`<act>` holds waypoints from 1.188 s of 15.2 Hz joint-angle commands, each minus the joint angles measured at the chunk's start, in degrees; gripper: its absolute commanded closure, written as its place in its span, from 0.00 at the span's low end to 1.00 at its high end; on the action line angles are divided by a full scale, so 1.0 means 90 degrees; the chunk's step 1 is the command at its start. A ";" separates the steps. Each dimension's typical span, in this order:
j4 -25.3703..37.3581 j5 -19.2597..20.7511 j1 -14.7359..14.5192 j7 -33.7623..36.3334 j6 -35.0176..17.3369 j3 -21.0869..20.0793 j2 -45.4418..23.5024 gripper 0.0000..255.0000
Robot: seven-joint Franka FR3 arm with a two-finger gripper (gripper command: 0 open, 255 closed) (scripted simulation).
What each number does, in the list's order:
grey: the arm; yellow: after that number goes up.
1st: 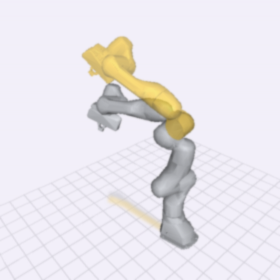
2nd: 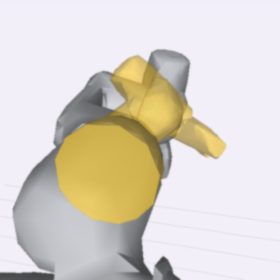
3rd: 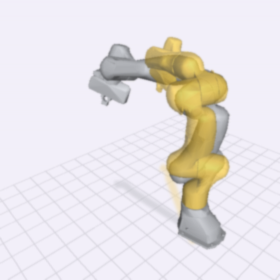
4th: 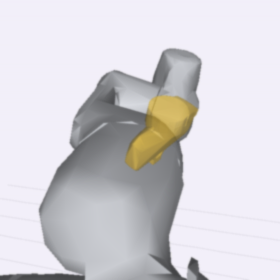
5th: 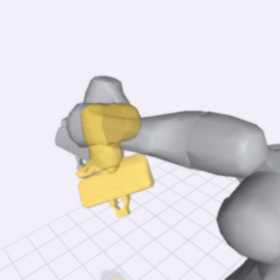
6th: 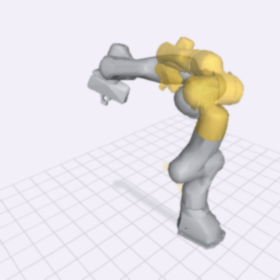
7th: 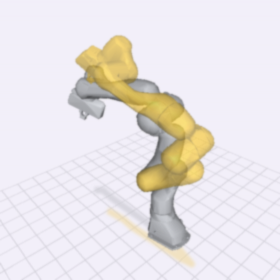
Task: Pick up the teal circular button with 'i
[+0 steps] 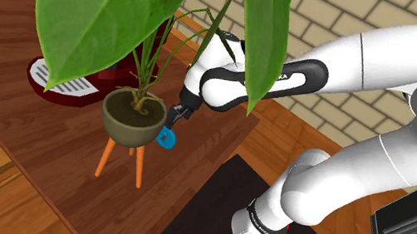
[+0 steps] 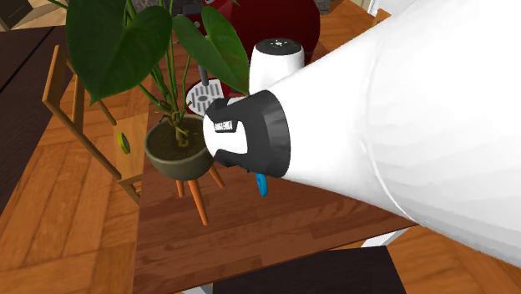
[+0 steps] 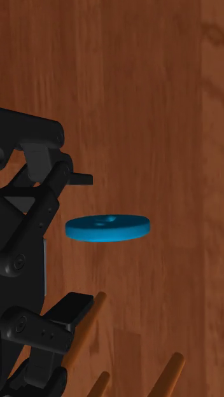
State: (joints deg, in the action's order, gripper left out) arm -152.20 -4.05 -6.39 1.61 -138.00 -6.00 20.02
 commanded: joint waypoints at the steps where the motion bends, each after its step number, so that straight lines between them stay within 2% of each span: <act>1: -0.0002 0.0098 -0.0022 -0.0016 -0.0650 -0.0095 -0.0494 0.00; 9: -0.0208 0.0158 0.0004 0.0030 -0.1460 -0.0132 -0.1099 0.00; 11: -0.0208 0.0158 0.0003 0.0030 -0.1460 -0.0131 -0.1098 0.00; 12: -0.0209 0.0158 0.0000 0.0037 -0.1455 -0.0135 -0.1093 1.00; 18: -0.0206 0.0157 -0.0002 0.0041 -0.1448 -0.0138 -0.1089 1.00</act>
State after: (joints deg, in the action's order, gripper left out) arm -154.05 -2.64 -6.42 1.98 -151.04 -7.25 10.22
